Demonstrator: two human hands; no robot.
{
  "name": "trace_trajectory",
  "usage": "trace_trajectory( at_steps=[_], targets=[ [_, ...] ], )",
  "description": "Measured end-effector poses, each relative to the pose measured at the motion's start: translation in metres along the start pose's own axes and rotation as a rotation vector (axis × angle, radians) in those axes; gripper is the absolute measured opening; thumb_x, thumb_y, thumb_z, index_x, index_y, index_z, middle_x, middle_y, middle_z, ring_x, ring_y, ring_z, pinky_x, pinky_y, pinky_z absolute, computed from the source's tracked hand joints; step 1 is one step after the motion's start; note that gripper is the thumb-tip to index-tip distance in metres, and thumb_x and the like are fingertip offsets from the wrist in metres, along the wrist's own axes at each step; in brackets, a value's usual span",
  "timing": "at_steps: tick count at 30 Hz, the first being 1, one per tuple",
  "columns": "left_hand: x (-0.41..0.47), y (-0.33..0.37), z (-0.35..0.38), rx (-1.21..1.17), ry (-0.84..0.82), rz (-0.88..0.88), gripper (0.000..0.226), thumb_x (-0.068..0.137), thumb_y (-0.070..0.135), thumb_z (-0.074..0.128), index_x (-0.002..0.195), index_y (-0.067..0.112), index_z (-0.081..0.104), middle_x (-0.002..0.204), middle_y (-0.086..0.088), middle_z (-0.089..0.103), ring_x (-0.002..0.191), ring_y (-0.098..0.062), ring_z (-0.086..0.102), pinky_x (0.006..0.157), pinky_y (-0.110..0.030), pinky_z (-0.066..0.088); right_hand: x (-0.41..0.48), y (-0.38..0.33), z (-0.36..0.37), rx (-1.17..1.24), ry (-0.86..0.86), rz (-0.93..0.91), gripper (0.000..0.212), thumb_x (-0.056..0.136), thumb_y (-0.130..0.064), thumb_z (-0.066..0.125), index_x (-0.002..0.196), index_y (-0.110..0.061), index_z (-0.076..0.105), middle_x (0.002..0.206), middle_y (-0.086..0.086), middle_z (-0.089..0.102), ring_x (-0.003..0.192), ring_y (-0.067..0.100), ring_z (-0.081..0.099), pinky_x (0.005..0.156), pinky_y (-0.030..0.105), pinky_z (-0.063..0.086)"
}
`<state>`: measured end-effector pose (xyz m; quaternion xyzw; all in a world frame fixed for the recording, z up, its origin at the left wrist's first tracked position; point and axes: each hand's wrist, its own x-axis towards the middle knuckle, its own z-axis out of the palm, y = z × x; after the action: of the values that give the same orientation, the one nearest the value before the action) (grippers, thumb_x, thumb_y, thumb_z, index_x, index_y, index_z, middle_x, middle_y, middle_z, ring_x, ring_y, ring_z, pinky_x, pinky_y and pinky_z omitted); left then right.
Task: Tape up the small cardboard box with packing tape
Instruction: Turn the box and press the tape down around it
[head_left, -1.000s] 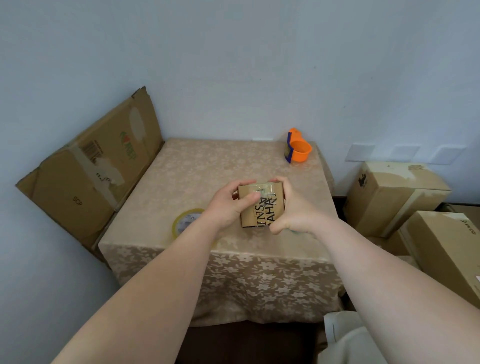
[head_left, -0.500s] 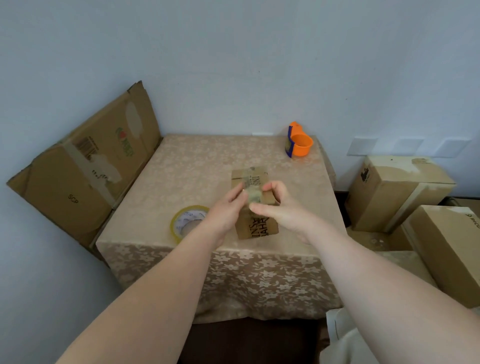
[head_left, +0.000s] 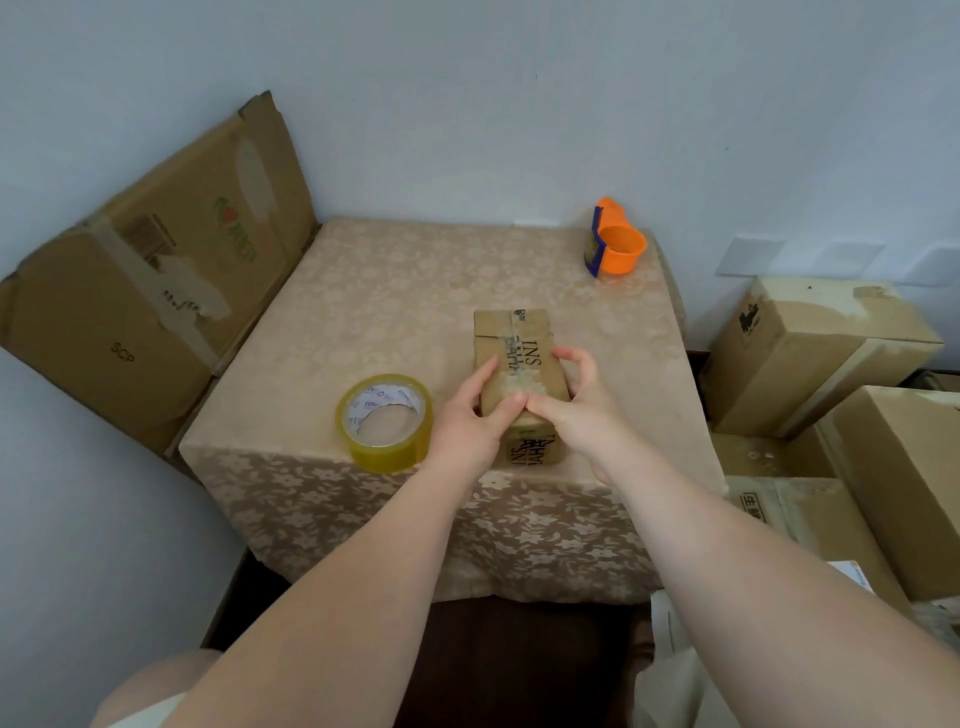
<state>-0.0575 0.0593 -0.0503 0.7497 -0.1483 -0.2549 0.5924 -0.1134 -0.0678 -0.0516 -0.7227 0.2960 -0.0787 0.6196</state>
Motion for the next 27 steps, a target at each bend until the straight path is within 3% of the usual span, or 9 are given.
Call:
trace_trajectory(
  at_steps=[3,9,12,16,22,27],
  targets=[
    [0.003,0.000,0.002,-0.031,0.060,-0.038,0.058,0.083,0.031,0.069,0.137,0.035,0.046,0.135,0.004,0.057,0.121,-0.012,0.053,0.103,-0.036,0.045,0.002,-0.002,0.003,-0.037,0.066,0.006,0.054,0.079,-0.027,0.070,0.120,-0.036,0.038,0.122,-0.008,0.065,0.104,0.016,0.064,0.094,0.042,0.051],
    [0.011,0.004,0.006,-0.009,0.164,-0.065,0.050,0.080,0.027,0.071,0.127,0.033,0.055,0.124,0.005,0.063,0.109,-0.012,0.059,0.095,-0.038,0.052,0.009,-0.010,0.005,-0.061,0.180,0.080,0.061,0.076,-0.027,0.076,0.126,-0.023,0.042,0.122,0.000,0.065,0.102,0.019,0.065,0.089,0.035,0.053],
    [0.020,0.005,0.010,0.045,0.241,-0.082,0.035,0.077,0.028,0.071,0.108,0.037,0.060,0.111,0.008,0.066,0.100,-0.014,0.063,0.089,-0.038,0.054,0.014,-0.009,0.008,-0.087,0.229,0.093,0.055,0.072,-0.031,0.077,0.117,-0.022,0.047,0.116,0.001,0.069,0.097,0.018,0.067,0.089,0.038,0.054],
    [0.033,0.005,0.016,0.143,0.355,-0.121,0.019,0.066,0.042,0.067,0.077,0.047,0.052,0.096,0.015,0.068,0.100,-0.019,0.062,0.083,-0.042,0.054,0.018,-0.009,0.012,-0.149,0.297,0.103,0.053,0.068,-0.041,0.076,0.111,-0.022,0.052,0.107,-0.001,0.071,0.095,0.020,0.067,0.087,0.040,0.054],
    [0.044,0.008,0.021,0.209,0.448,-0.139,0.019,0.066,0.045,0.069,0.070,0.041,0.051,0.088,0.015,0.065,0.100,-0.023,0.061,0.083,-0.044,0.053,0.024,-0.014,0.012,-0.279,0.346,0.110,0.048,0.070,-0.048,0.072,0.105,-0.021,0.054,0.101,-0.001,0.068,0.094,0.021,0.064,0.080,0.035,0.053],
    [0.045,0.017,0.024,0.349,0.495,-0.168,0.015,0.079,0.042,0.066,0.080,0.036,0.052,0.081,0.016,0.047,0.106,-0.022,0.055,0.090,-0.043,0.047,0.026,-0.019,0.014,-0.383,0.381,0.112,0.040,0.074,-0.050,0.067,0.097,-0.019,0.055,0.092,-0.001,0.064,0.083,0.020,0.056,0.066,0.030,0.041]
  ],
)
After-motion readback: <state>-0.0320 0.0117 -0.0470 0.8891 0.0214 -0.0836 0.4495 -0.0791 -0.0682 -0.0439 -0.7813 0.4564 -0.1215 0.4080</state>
